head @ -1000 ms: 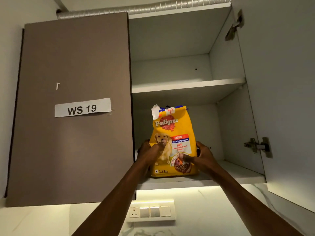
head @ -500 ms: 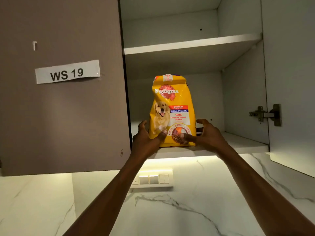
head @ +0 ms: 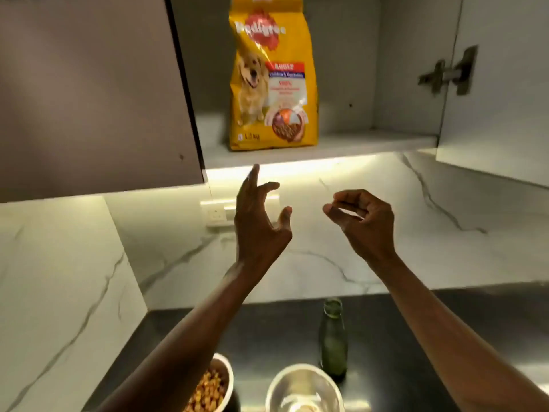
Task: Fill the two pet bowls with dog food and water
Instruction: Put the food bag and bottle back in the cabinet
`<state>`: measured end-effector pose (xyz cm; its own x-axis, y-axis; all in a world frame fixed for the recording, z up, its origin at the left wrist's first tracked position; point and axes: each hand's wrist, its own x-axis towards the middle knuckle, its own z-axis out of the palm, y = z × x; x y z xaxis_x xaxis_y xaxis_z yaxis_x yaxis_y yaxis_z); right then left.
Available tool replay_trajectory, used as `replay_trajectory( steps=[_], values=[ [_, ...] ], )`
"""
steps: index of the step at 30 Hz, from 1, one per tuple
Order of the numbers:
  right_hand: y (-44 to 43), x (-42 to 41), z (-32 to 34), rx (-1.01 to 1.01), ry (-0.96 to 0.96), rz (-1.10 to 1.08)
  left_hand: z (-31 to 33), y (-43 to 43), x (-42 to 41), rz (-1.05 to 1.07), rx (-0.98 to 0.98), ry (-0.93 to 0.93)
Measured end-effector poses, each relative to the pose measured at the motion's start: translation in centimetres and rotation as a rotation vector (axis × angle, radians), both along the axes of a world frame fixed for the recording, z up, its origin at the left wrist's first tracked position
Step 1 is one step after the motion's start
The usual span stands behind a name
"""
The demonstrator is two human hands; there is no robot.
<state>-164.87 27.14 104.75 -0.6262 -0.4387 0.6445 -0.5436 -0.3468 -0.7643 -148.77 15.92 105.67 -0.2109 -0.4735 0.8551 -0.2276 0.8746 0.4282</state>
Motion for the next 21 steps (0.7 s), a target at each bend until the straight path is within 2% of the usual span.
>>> replay_trajectory(
  steps=[3,8,13,16,21],
  values=[
    [0.9,-1.0,-5.7,0.218,-0.044,-0.027,-4.5,1.2,-1.4,-0.041,0.152,-0.147],
    [1.2,-2.3,-13.9,0.592,-0.038,0.048,-12.3,1.6,-4.0,-0.17,0.488,-0.542],
    [0.5,-2.7,-18.8,0.925,0.073,0.076,-17.2,1.1,-6.4,-0.292,0.685,-0.69],
    [-0.1,-2.3,-20.6,0.957,0.031,0.076,-18.7,0.7,-7.4,-0.316,0.747,-0.724],
    [-0.9,-1.8,-22.4,0.873,0.002,0.009,-19.9,0.0,-7.5,-0.354,0.794,-0.73]
  ],
)
